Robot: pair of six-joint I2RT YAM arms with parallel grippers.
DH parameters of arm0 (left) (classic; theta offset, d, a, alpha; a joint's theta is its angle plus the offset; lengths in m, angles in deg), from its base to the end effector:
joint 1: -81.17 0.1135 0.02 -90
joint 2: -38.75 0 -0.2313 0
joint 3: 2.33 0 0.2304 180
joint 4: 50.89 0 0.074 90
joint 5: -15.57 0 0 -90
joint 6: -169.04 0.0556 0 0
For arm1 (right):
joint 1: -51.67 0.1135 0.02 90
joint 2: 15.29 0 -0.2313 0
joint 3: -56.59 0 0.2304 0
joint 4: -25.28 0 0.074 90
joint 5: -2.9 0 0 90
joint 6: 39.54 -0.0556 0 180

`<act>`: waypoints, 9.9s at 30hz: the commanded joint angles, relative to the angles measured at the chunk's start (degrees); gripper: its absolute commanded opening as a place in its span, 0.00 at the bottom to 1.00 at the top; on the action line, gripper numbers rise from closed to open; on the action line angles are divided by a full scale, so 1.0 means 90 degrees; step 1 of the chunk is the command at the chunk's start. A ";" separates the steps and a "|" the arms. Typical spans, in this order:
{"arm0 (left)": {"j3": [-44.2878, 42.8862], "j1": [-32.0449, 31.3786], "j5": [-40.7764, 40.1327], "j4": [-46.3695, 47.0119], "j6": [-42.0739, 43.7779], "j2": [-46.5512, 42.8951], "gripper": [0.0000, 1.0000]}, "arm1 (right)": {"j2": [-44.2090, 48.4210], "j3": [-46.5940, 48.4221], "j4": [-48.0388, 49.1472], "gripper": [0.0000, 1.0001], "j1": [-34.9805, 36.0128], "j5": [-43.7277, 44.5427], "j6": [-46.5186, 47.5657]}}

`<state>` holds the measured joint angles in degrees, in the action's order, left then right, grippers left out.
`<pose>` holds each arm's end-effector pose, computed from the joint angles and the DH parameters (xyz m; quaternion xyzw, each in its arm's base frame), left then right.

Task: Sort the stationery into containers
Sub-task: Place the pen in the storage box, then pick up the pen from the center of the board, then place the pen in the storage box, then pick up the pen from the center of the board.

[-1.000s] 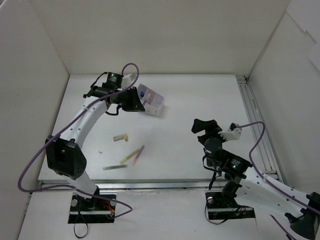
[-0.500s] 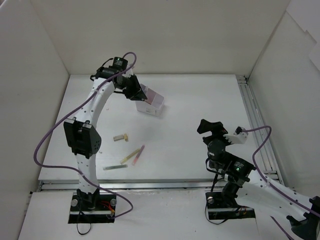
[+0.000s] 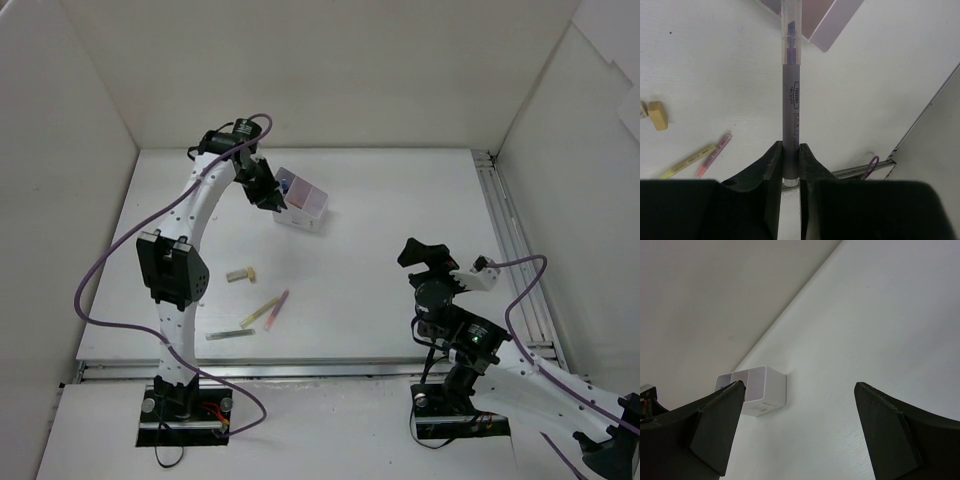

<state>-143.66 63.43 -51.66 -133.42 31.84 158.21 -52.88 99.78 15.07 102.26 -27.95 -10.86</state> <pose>0.3830 -0.1451 0.2915 -0.1928 0.9299 -0.2944 0.1069 0.1437 0.0996 0.2688 0.3930 0.6051 0.2856 0.6307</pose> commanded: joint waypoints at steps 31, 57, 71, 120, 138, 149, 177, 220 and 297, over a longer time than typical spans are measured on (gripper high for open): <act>-0.0515 -0.0100 0.0625 0.0627 -0.0127 0.0584 0.00 | -0.0004 -0.0075 0.0190 0.91 -0.0064 0.0898 0.0143; -0.0515 0.0212 0.1494 0.1770 -0.0224 0.1151 0.05 | 0.0103 -0.0104 0.0024 0.93 -0.0054 0.1112 0.0290; 0.0012 0.0076 0.1377 0.2337 0.0341 0.0312 0.61 | -0.0354 0.0325 0.0218 0.95 -0.0064 0.0646 0.1088; 0.7698 -0.1223 -0.5723 0.2122 -0.0244 -0.8742 1.00 | -0.8431 0.5325 -0.0504 0.60 0.1215 -0.3887 -0.0306; 0.7825 -0.1223 -0.5693 0.2269 -0.0195 -0.8869 1.00 | -0.8392 0.4974 -0.1295 0.30 0.1215 -0.4258 -0.0745; 0.7864 -0.1223 -0.5762 0.2132 -0.0341 -0.9201 1.00 | -0.8608 0.5228 -0.1588 0.14 0.1088 -0.4288 -0.0726; 0.8216 -0.1223 -0.1438 0.4495 0.2207 -0.9123 1.00 | -0.4204 0.2201 0.3442 0.00 0.0756 -0.7957 0.6236; 0.8284 -0.1760 -0.0311 0.7767 0.2422 -0.6975 0.00 | -0.3442 0.1615 0.5326 0.47 0.0405 -0.6322 0.3797; 0.6427 -0.0949 -0.2408 0.7857 0.2834 -0.5230 1.00 | -0.3732 0.2668 -0.0094 0.98 -0.0289 -0.6425 0.5495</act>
<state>-88.49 54.29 -68.65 -55.79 60.91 121.66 -82.43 120.48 13.76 99.04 -75.42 34.73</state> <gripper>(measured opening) 0.995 0.979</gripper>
